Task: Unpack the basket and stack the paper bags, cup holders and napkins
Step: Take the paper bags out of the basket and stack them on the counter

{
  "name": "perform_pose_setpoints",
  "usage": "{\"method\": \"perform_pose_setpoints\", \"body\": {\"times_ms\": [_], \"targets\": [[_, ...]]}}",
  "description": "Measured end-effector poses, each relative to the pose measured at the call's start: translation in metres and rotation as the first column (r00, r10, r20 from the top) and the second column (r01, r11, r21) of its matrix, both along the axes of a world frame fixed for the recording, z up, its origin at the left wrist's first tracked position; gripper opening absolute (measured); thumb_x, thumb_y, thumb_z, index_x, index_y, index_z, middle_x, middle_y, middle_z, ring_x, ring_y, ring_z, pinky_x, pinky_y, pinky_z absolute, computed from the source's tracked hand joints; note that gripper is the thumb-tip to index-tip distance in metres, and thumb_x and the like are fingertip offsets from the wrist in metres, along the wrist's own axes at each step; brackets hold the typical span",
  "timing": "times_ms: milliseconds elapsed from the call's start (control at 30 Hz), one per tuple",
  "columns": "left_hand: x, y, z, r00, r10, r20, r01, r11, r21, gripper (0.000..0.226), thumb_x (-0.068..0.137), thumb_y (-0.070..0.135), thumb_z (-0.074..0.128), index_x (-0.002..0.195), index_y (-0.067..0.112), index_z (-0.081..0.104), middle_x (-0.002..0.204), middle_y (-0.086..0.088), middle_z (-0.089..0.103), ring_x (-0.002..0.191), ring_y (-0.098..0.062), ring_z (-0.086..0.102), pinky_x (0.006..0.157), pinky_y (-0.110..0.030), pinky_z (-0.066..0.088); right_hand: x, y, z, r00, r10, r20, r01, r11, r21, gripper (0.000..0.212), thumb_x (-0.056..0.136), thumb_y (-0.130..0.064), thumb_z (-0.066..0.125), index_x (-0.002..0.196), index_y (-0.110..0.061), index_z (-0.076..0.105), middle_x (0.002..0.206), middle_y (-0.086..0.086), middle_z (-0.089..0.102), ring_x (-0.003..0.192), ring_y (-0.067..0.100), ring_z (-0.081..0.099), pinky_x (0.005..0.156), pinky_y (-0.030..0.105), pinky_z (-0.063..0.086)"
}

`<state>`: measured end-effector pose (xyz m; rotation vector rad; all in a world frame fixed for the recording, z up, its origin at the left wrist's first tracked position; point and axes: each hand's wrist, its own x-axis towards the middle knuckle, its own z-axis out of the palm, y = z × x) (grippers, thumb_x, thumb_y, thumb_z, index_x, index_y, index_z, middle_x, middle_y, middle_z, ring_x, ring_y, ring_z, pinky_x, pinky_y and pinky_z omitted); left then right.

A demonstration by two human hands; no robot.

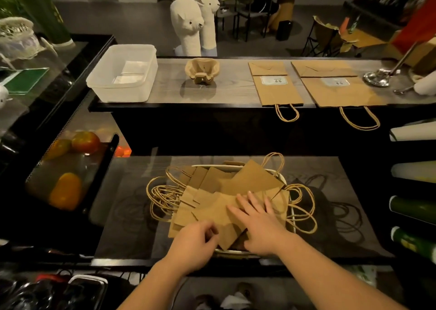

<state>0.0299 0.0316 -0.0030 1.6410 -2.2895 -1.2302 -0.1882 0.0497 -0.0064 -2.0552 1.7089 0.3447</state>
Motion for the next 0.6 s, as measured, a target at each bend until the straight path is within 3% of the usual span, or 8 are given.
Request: {"method": "perform_pose_setpoints", "body": {"times_ms": [167, 267, 333, 400, 500, 567, 600], "targets": [[0.008, -0.012, -0.004, 0.958, 0.194, -0.213, -0.165, 0.975, 0.150, 0.007, 0.094, 0.024, 0.069, 0.089, 0.030, 0.069, 0.083, 0.003, 0.072, 0.082, -0.015, 0.069, 0.084, -0.045, 0.059, 0.013, 0.018, -0.002, 0.998, -0.063, -0.015, 0.060, 0.984, -0.165, 0.075, 0.093, -0.036, 0.061, 0.157, -0.040, 0.024, 0.169, -0.010, 0.016, 0.157, 0.022, 0.003, 0.124, 0.058, -0.006], [0.015, -0.014, 0.002, 0.812, 0.421, -0.405, -0.331, 0.903, 0.275, 0.013, 0.095, 0.013, 0.069, 0.088, 0.025, 0.072, 0.088, -0.003, 0.073, 0.090, -0.024, 0.070, 0.087, -0.051, 0.059, 0.021, 0.028, -0.003, 0.964, -0.211, 0.160, 0.242, 0.946, -0.215, 0.054, 0.096, -0.030, 0.056, 0.148, -0.040, 0.046, 0.158, -0.019, 0.039, 0.154, 0.014, 0.021, 0.127, 0.049, 0.001], [0.019, -0.015, 0.014, 0.621, 0.584, -0.524, -0.461, 0.812, 0.358, 0.010, 0.097, 0.009, 0.066, 0.097, 0.019, 0.070, 0.094, -0.006, 0.072, 0.090, -0.025, 0.067, 0.083, -0.043, 0.057, 0.020, 0.027, 0.008, 0.835, -0.342, 0.431, 0.475, 0.844, -0.251, 0.041, 0.096, -0.020, 0.060, 0.131, -0.040, 0.064, 0.137, -0.020, 0.060, 0.138, 0.009, 0.047, 0.123, 0.043, 0.026], [0.022, -0.019, 0.029, 0.437, 0.652, -0.620, -0.514, 0.746, 0.423, 0.018, 0.098, 0.005, 0.063, 0.108, 0.020, 0.066, 0.106, -0.005, 0.070, 0.090, -0.021, 0.065, 0.078, -0.036, 0.054, 0.016, 0.021, 0.032, 0.620, -0.388, 0.683, 0.677, 0.704, -0.215, 0.030, 0.098, -0.014, 0.062, 0.111, -0.040, 0.072, 0.112, -0.019, 0.071, 0.112, 0.000, 0.061, 0.104, 0.030, 0.049], [0.017, -0.024, 0.048, 0.425, 0.526, -0.737, -0.464, 0.826, 0.321, 0.043, 0.095, -0.003, 0.063, 0.124, 0.028, 0.058, 0.124, 0.009, 0.065, 0.106, -0.009, 0.067, 0.087, -0.030, 0.055, 0.012, 0.009, 0.076, 0.425, -0.300, 0.854, 0.823, 0.520, -0.227, 0.028, 0.102, -0.011, 0.057, 0.094, -0.035, 0.068, 0.084, -0.012, 0.071, 0.086, 0.001, 0.067, 0.077, 0.013, 0.051], [0.004, -0.028, 0.059, 0.461, 0.466, -0.755, -0.401, 0.869, 0.290, 0.049, 0.094, -0.004, 0.064, 0.125, 0.033, 0.056, 0.125, 0.016, 0.063, 0.111, 0.003, 0.064, 0.087, -0.020, 0.054, 0.009, -0.001, 0.094, 0.474, -0.251, 0.844, 0.811, 0.497, -0.308, 0.025, 0.102, -0.013, 0.056, 0.091, -0.033, 0.066, 0.081, -0.012, 0.070, 0.082, 0.004, 0.067, 0.075, 0.016, 0.052], [-0.003, -0.030, 0.063, 0.485, 0.456, -0.746, -0.384, 0.878, 0.287, 0.049, 0.094, -0.003, 0.064, 0.124, 0.035, 0.056, 0.124, 0.018, 0.063, 0.112, 0.006, 0.062, 0.086, -0.017, 0.053, 0.008, -0.007, 0.100, 0.542, -0.261, 0.799, 0.761, 0.556, -0.334, 0.024, 0.102, -0.014, 0.056, 0.093, -0.033, 0.067, 0.086, -0.016, 0.070, 0.088, 0.003, 0.066, 0.080, 0.017, 0.052]]}}
